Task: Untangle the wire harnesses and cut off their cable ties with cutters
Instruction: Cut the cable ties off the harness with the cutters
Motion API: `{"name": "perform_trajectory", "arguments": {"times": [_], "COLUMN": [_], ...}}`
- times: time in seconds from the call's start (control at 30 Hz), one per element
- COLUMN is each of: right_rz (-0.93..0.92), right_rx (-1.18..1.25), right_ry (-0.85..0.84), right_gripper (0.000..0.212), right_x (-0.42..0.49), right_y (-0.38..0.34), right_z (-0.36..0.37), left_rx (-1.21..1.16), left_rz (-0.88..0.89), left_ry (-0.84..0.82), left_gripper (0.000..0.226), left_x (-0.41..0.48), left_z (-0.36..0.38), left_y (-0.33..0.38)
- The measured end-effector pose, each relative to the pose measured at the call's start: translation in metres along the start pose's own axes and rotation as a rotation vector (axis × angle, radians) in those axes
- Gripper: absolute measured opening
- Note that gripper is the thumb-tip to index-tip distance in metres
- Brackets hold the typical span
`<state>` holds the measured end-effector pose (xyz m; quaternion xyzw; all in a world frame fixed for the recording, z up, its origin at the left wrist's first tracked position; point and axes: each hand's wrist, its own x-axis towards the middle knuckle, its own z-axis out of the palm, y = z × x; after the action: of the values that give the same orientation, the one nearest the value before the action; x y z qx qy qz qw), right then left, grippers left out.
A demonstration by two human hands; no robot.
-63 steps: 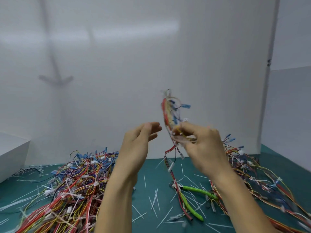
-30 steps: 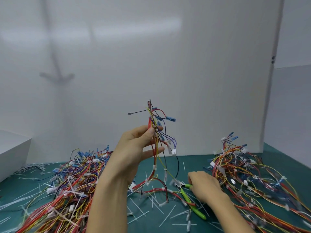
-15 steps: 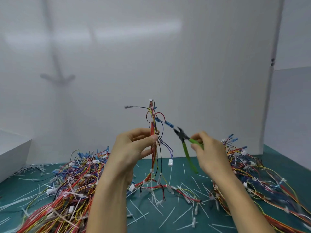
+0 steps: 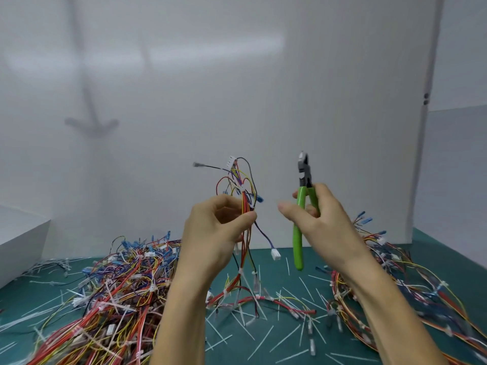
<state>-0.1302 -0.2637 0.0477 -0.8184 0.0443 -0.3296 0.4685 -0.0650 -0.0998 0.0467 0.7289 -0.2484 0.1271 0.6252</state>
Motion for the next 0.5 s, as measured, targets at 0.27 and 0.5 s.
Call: {"name": "perform_trajectory", "arguments": {"times": [0.27, 0.5], "right_rz": [-0.283, -0.324], "right_rx": [-0.388, -0.709], "right_ry": [-0.115, -0.024], "right_gripper": [0.017, 0.050], "right_x": [-0.006, -0.006], "right_y": [-0.008, 0.001], "right_z": [0.004, 0.008], "left_rx": [0.457, 0.559], "left_rz": [0.151, 0.185], "left_ry": [0.182, 0.227], "left_gripper": [0.012, 0.012], "left_x": [-0.005, -0.006], "left_z": [0.010, 0.013], "left_y": [0.005, 0.008]}}
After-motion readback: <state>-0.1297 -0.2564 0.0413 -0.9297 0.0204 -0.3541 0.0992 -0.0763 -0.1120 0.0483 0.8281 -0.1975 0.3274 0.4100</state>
